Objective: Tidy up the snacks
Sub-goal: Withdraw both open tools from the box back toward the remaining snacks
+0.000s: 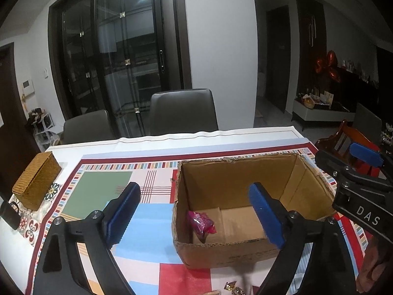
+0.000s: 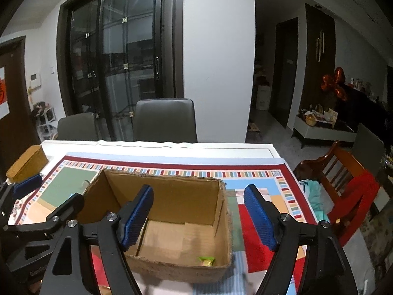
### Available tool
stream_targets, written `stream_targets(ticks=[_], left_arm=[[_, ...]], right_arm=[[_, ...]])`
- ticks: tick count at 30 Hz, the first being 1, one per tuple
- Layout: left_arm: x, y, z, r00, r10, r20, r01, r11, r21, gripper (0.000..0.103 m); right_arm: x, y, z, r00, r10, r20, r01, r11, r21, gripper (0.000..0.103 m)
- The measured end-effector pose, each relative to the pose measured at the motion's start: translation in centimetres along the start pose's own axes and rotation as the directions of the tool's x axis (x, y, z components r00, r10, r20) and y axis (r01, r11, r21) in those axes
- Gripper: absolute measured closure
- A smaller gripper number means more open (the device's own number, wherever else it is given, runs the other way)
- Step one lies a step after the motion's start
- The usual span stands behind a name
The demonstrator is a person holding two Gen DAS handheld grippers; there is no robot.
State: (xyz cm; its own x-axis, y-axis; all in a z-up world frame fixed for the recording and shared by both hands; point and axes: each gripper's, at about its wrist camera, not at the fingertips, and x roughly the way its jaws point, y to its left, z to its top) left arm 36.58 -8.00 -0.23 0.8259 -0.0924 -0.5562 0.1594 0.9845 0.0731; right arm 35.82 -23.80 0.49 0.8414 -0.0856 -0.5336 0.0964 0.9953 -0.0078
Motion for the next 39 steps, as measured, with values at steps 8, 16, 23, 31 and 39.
stream_targets(ticks=[8, 16, 23, 31, 39], left_arm=[[-1.6, -0.1, -0.1, 1.0, 0.005, 0.018, -0.005, 1.0, -0.003, 0.012], [-3.6, -0.3, -0.5, 0.999, 0.009, 0.039, -0.009, 1.0, -0.009, 0.012], [-4.9, -0.8, -1.1, 0.999, 0.006, 0.05, -0.005, 1.0, -0.008, 0.012], [-6.4, -0.9, -2.3, 0.998, 0.008, 0.063, -0.007, 1.0, -0.008, 0.012], [-7.3, -0.8, -3.2, 0.998, 0.011, 0.062, -0.011, 1.0, -0.011, 0.012]], right_arm=[[-1.8, -0.5, 0.1, 1.0, -0.008, 0.023, 0.007, 1.0, 0.011, 0.026], [-3.7, -0.9, -0.2, 0.999, -0.013, 0.044, 0.012, 1.0, 0.016, 0.026], [-5.1, -1.5, -1.0, 0.998, -0.023, 0.052, 0.022, 0.999, 0.024, 0.026], [-6.4, -2.0, -2.1, 0.998, -0.035, 0.053, 0.033, 0.999, 0.026, 0.026], [-7.5, -2.1, -3.2, 0.998, -0.043, 0.048, 0.041, 0.999, 0.025, 0.026]])
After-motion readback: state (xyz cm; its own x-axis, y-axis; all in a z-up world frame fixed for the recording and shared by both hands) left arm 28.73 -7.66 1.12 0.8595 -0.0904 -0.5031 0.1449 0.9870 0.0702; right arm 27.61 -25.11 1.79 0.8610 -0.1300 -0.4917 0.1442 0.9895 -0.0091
